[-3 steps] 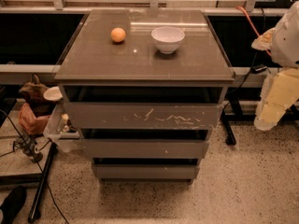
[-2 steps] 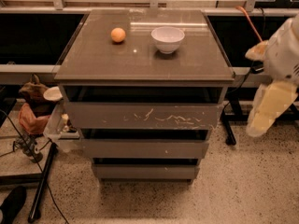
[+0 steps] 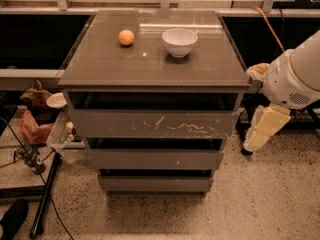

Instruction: Open top drawer

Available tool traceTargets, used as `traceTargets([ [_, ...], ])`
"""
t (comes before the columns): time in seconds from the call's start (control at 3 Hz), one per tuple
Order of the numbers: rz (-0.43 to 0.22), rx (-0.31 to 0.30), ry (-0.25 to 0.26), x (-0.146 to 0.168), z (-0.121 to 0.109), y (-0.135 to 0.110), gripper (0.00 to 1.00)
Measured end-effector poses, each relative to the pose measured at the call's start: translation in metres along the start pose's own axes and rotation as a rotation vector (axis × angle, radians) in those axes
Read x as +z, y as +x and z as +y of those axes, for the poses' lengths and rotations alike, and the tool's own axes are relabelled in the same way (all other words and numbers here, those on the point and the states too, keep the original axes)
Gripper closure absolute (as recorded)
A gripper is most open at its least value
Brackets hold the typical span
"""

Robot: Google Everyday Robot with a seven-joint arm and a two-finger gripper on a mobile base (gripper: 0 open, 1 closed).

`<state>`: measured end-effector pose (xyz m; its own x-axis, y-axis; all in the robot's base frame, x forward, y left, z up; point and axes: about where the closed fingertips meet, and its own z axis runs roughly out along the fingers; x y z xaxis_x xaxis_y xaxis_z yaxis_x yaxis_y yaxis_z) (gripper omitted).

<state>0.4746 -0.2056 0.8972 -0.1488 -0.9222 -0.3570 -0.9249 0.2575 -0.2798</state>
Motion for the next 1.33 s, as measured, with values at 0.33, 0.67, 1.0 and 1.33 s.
traceTargets([
  [0.33, 0.001, 0.0, -0.003, 0.0, 0.001, 0.0, 0.0],
  [0.67, -0.082, 0.011, -0.018, 0.025, -0.006, -0.003, 0.0],
  [1.0, -0.166, 0.016, -0.01, 0.079, -0.021, -0.003, 0.0],
  [1.33, -0.222, 0.017, 0.036, 0.127, -0.041, -0.009, 0.0],
])
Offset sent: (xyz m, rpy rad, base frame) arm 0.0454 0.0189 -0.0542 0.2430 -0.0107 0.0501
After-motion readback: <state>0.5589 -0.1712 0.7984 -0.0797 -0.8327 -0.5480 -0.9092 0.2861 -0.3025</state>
